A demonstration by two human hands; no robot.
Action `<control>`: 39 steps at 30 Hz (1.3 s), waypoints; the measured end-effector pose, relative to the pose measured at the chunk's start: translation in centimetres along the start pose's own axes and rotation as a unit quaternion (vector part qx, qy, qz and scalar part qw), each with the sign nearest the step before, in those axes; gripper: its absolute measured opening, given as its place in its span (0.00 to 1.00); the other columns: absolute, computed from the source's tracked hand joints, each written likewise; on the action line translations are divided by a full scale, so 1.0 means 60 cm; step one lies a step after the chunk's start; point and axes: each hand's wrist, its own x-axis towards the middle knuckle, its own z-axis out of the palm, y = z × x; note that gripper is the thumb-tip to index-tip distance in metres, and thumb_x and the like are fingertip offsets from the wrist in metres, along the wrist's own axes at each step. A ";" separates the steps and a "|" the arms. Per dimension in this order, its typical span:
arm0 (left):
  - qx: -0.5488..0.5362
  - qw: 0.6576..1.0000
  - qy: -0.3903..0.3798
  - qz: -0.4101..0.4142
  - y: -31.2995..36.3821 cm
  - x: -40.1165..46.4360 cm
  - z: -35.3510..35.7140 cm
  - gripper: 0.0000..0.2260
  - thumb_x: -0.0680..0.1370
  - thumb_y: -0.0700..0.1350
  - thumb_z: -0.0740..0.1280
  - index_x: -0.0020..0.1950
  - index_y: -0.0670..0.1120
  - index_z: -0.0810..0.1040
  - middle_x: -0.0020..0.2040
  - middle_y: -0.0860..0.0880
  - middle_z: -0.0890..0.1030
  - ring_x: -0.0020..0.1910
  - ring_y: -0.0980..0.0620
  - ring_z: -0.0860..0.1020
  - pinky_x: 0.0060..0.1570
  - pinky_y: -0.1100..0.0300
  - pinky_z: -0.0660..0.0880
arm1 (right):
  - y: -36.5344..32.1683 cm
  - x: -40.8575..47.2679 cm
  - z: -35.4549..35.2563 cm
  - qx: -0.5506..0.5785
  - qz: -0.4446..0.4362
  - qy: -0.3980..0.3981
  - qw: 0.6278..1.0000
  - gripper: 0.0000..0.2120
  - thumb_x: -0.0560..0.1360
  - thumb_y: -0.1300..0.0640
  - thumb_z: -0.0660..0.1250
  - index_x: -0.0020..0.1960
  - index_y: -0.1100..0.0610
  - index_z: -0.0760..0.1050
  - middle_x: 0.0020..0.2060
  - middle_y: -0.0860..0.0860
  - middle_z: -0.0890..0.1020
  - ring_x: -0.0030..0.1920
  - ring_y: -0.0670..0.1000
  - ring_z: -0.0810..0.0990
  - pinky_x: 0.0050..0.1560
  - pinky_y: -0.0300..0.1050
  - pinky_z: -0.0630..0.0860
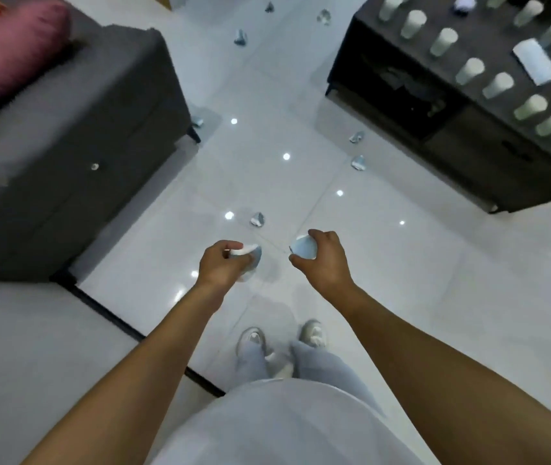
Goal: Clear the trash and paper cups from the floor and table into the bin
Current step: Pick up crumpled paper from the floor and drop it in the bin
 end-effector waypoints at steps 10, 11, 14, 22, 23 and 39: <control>0.200 0.953 -0.219 0.064 0.035 -0.165 0.395 0.10 0.73 0.39 0.72 0.53 0.44 0.77 0.46 0.48 0.76 0.44 0.51 0.75 0.36 0.66 0.70 | 0.303 -0.194 -0.254 0.158 0.199 0.200 0.946 0.31 0.71 0.55 0.73 0.70 0.59 0.66 0.64 0.54 0.68 0.61 0.53 0.73 0.56 0.37 0.67; 0.220 0.944 -0.236 0.070 0.029 -0.186 0.442 0.10 0.73 0.39 0.71 0.53 0.44 0.77 0.47 0.48 0.76 0.44 0.51 0.75 0.36 0.65 0.70 | 0.340 -0.216 -0.279 0.169 0.213 0.217 0.937 0.31 0.71 0.55 0.73 0.70 0.59 0.67 0.64 0.54 0.68 0.60 0.53 0.73 0.56 0.37 0.67; 0.263 0.919 -0.282 0.086 0.005 -0.252 0.563 0.10 0.73 0.38 0.71 0.53 0.43 0.77 0.48 0.46 0.77 0.43 0.50 0.76 0.37 0.64 0.72 | 0.440 -0.276 -0.341 0.193 0.252 0.255 0.914 0.31 0.71 0.55 0.73 0.70 0.59 0.67 0.64 0.54 0.68 0.59 0.53 0.73 0.55 0.37 0.67; 0.363 0.839 -0.387 0.126 -0.102 -0.445 0.902 0.13 0.72 0.41 0.73 0.55 0.44 0.77 0.44 0.50 0.77 0.38 0.57 0.77 0.33 0.67 0.70 | 0.724 -0.472 -0.485 0.251 0.353 0.355 0.829 0.31 0.71 0.54 0.74 0.70 0.58 0.66 0.64 0.54 0.68 0.60 0.53 0.73 0.57 0.40 0.69; 0.377 0.825 -0.401 0.127 -0.117 -0.469 0.938 0.13 0.72 0.41 0.73 0.55 0.44 0.78 0.45 0.49 0.77 0.38 0.57 0.77 0.34 0.66 0.70 | 0.755 -0.498 -0.494 0.258 0.366 0.365 0.816 0.31 0.71 0.54 0.74 0.70 0.58 0.66 0.64 0.54 0.68 0.59 0.53 0.73 0.56 0.39 0.68; 0.554 0.606 -0.549 0.158 -0.303 -0.725 1.385 0.14 0.72 0.42 0.73 0.56 0.43 0.78 0.49 0.45 0.79 0.43 0.51 0.77 0.39 0.64 0.72 | 1.075 -0.732 -0.572 0.381 0.527 0.499 0.573 0.31 0.71 0.56 0.74 0.70 0.59 0.67 0.64 0.55 0.68 0.60 0.53 0.71 0.56 0.36 0.64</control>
